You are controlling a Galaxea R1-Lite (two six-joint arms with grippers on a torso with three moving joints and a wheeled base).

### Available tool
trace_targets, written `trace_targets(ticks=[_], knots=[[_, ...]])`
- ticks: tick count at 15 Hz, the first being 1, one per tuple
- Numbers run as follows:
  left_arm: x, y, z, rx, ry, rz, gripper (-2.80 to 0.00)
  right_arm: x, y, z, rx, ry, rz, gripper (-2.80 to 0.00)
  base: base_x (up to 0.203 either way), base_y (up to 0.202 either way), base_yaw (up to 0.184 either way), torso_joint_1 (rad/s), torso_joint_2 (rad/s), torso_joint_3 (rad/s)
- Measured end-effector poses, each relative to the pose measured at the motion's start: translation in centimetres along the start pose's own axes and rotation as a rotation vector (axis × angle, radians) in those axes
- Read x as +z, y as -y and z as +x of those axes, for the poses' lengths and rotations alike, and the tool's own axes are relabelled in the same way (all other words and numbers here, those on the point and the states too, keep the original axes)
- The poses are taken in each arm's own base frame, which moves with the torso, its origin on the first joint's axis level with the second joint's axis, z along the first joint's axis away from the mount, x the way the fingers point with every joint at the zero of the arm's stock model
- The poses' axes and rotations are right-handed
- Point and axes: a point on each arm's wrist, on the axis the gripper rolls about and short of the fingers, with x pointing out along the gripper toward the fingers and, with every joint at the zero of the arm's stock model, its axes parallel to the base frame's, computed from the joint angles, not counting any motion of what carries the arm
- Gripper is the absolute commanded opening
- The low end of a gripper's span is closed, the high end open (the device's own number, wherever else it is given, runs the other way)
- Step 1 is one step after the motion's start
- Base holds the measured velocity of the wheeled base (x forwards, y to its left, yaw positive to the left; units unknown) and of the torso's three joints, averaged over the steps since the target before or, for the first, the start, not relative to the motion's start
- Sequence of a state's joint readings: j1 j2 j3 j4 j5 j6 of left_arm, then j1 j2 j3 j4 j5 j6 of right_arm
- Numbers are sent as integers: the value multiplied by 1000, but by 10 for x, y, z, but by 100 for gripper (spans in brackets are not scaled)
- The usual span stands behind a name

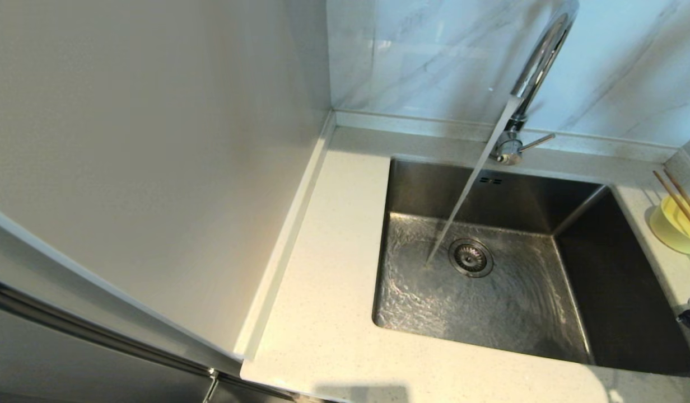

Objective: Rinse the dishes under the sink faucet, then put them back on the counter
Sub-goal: Place the plate on the table

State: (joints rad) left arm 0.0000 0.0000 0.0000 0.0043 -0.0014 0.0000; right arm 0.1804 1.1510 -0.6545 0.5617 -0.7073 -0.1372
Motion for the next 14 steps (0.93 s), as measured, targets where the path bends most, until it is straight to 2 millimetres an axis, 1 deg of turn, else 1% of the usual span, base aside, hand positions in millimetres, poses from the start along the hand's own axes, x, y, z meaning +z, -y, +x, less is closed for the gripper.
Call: trace_targets(ticks=[4, 7, 14], knots=[[0, 0, 0, 0, 0, 0, -280, 6, -12, 15, 47, -67, 82, -280, 0, 0, 0, 0, 0, 0], [0, 0, 0, 0, 0, 0, -280, 11, -20, 27, 54, -67, 112, -280, 0, 0, 0, 0, 0, 0], [0, 0, 0, 0, 0, 0, -280, 17, -19, 53, 56, -155, 177, -280, 0, 0, 0, 0, 0, 0]])
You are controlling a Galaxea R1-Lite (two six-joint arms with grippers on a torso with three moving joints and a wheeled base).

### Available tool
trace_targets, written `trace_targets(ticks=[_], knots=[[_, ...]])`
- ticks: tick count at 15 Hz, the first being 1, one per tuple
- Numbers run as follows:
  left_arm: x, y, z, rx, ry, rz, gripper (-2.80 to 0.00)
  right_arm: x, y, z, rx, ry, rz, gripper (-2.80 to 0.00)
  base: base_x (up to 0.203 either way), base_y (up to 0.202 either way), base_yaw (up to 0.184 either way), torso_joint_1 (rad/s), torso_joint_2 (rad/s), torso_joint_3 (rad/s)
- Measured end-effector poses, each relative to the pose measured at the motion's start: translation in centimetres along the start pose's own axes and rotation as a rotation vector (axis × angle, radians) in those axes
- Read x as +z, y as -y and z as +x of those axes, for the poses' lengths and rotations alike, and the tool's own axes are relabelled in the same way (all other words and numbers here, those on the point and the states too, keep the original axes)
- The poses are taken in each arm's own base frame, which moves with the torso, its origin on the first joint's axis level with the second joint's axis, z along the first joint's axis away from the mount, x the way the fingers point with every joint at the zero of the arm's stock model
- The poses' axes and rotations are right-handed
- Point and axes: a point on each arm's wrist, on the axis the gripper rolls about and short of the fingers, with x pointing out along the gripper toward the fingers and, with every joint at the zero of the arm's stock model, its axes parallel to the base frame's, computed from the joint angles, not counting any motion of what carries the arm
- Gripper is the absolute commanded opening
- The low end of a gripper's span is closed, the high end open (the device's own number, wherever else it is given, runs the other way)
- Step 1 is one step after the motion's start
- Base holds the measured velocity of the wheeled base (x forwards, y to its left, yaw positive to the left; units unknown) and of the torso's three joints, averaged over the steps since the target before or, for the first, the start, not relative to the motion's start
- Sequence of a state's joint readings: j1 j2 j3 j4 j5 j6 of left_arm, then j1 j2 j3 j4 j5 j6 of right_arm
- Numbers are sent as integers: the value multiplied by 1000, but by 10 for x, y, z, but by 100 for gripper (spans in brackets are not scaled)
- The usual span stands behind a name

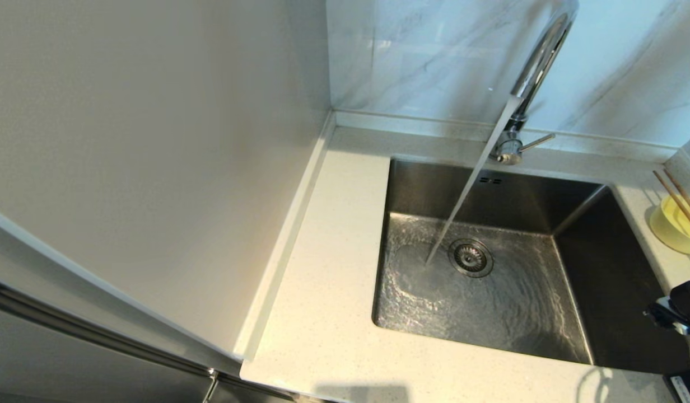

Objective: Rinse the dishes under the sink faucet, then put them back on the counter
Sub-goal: Place the plate on the table

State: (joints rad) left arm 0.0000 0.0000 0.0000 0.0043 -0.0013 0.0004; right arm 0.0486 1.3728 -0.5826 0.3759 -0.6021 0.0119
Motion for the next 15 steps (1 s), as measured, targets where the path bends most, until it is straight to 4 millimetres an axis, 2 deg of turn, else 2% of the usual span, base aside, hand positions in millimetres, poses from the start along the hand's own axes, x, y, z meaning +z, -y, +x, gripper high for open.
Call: trace_targets(ticks=[6, 13, 14, 15], knots=[[0, 0, 0, 0, 0, 0, -280, 19, -1, 21, -19, 18, 78, -280, 0, 0, 0, 0, 0, 0], [0, 0, 0, 0, 0, 0, -280, 29, 5, 43, -44, -14, 146, -280, 0, 0, 0, 0, 0, 0], [0, 0, 0, -1, 0, 0, -280, 29, 5, 44, -46, -14, 150, 0, 0, 0, 0, 0, 0, 0], [0, 0, 0, 0, 0, 0, -280, 30, 6, 44, -45, -14, 150, 0, 0, 0, 0, 0, 0, 0]])
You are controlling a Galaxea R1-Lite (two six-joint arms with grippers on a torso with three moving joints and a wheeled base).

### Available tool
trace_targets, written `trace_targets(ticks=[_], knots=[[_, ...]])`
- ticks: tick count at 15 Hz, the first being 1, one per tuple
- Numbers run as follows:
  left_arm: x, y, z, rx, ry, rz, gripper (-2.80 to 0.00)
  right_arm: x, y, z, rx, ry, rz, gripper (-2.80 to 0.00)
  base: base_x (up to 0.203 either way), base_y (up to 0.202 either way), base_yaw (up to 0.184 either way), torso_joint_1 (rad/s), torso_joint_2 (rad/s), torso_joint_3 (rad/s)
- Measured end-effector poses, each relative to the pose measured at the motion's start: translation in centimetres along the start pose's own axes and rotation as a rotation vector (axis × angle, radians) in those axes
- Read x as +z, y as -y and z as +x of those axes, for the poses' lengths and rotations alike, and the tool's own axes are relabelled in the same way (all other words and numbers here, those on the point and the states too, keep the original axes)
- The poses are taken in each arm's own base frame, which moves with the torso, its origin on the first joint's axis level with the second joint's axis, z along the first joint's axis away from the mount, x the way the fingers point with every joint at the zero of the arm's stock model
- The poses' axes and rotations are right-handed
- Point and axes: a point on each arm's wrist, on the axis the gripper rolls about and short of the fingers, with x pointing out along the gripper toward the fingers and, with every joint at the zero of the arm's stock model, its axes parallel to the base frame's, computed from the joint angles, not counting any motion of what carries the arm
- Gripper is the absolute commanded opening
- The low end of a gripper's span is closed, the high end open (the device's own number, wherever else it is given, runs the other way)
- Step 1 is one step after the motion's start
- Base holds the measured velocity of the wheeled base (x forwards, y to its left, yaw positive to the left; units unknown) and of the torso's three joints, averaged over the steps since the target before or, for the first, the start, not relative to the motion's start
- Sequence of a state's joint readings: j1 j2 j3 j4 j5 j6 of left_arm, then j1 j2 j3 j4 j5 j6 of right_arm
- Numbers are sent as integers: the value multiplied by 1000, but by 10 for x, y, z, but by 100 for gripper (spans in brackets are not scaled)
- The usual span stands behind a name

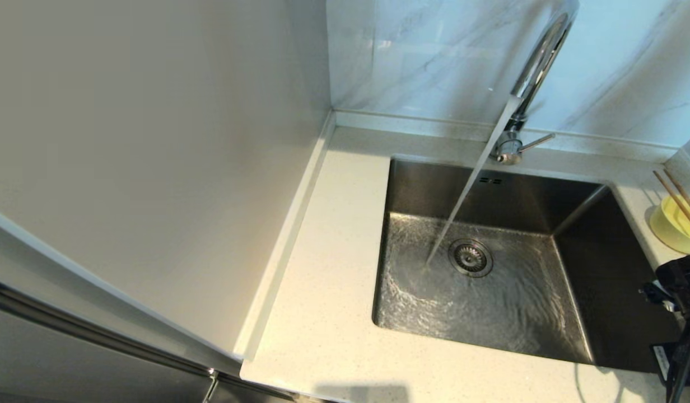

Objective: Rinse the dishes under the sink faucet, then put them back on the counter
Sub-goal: Place the plate on the table, then pick up the chopsticks

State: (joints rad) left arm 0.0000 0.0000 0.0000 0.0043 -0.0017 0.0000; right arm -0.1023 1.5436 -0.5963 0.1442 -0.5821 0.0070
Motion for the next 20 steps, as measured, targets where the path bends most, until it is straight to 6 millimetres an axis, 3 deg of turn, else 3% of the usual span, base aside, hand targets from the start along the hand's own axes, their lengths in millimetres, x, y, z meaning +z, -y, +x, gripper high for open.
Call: trace_targets(ticks=[5, 11, 14, 18, 20], knots=[[0, 0, 0, 0, 0, 0, -280, 0, 7, -11, 1, 43, 4, 0, 0, 0, 0, 0, 0, 0], [0, 0, 0, 0, 0, 0, -280, -3, 26, -44, 123, 195, -6, 0, 0, 0, 0, 0, 0, 0], [0, 0, 0, 0, 0, 0, -280, 4, 45, -77, 225, 281, -10, 0, 0, 0, 0, 0, 0, 0], [0, 0, 0, 0, 0, 0, -280, 19, 82, -135, 336, 395, -132, 0, 0, 0, 0, 0, 0, 0], [0, 0, 0, 0, 0, 0, -280, 28, 98, -150, 346, 447, -207, 0, 0, 0, 0, 0, 0, 0]])
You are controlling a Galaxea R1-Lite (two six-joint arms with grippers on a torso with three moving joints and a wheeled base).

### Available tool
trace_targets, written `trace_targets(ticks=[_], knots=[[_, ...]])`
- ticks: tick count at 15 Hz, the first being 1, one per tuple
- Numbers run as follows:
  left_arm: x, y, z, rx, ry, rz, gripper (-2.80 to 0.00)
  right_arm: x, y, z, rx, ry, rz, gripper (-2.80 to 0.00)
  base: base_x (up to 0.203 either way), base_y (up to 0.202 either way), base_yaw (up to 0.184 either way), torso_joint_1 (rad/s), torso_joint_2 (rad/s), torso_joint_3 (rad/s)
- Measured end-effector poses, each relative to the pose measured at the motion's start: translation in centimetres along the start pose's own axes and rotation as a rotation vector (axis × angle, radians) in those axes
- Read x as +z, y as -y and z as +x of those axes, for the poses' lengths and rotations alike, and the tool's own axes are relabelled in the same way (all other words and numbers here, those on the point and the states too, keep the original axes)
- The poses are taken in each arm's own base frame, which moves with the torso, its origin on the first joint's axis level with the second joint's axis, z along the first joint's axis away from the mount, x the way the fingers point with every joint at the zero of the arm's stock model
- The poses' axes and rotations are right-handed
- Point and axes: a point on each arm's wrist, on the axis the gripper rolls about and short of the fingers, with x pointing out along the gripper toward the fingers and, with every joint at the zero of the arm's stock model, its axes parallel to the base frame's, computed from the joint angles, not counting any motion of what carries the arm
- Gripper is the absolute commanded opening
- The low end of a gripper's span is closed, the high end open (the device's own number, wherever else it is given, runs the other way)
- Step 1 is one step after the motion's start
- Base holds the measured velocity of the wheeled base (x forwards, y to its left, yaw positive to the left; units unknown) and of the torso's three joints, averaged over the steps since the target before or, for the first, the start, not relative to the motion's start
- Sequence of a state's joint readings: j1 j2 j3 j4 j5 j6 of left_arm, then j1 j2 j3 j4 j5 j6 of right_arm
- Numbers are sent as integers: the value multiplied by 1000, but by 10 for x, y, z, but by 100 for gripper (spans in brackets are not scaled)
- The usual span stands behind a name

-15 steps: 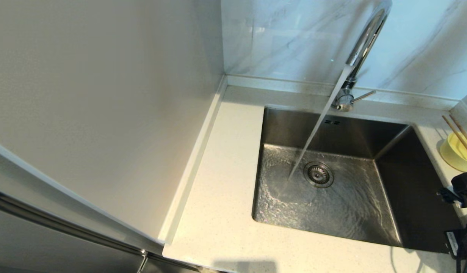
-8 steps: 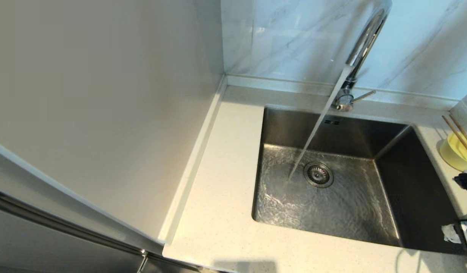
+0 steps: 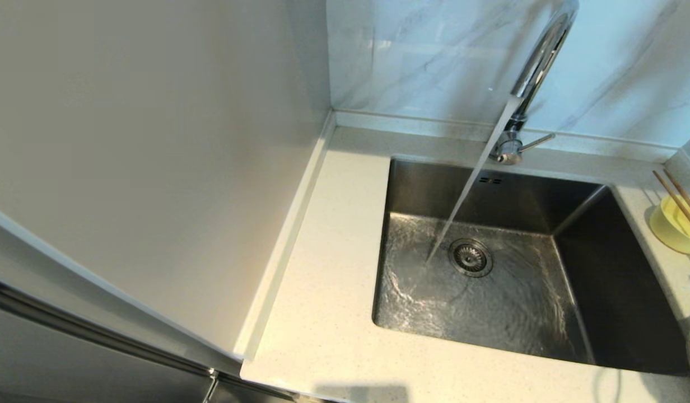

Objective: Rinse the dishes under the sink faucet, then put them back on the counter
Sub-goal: Pick up the chopsticks

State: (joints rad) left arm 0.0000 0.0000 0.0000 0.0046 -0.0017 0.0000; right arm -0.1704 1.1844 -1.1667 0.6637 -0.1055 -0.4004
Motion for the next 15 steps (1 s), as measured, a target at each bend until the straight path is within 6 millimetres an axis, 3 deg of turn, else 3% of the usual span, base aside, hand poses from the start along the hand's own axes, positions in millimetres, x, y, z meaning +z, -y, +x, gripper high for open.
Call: trace_targets(ticks=[2, 4, 10, 13, 15], knots=[[0, 0, 0, 0, 0, 0, -280, 12, 15, -1, 22, 42, -52, 0, 0, 0, 0, 0, 0, 0], [0, 0, 0, 0, 0, 0, -280, 30, 28, 12, 14, 44, -51, 0, 0, 0, 0, 0, 0, 0], [0, 0, 0, 0, 0, 0, -280, 85, 68, 85, -18, 23, -28, 0, 0, 0, 0, 0, 0, 0], [0, 0, 0, 0, 0, 0, -280, 102, 85, 124, -111, 39, -27, 0, 0, 0, 0, 0, 0, 0], [0, 0, 0, 0, 0, 0, -280, 102, 94, 138, -114, 28, -16, 0, 0, 0, 0, 0, 0, 0]])
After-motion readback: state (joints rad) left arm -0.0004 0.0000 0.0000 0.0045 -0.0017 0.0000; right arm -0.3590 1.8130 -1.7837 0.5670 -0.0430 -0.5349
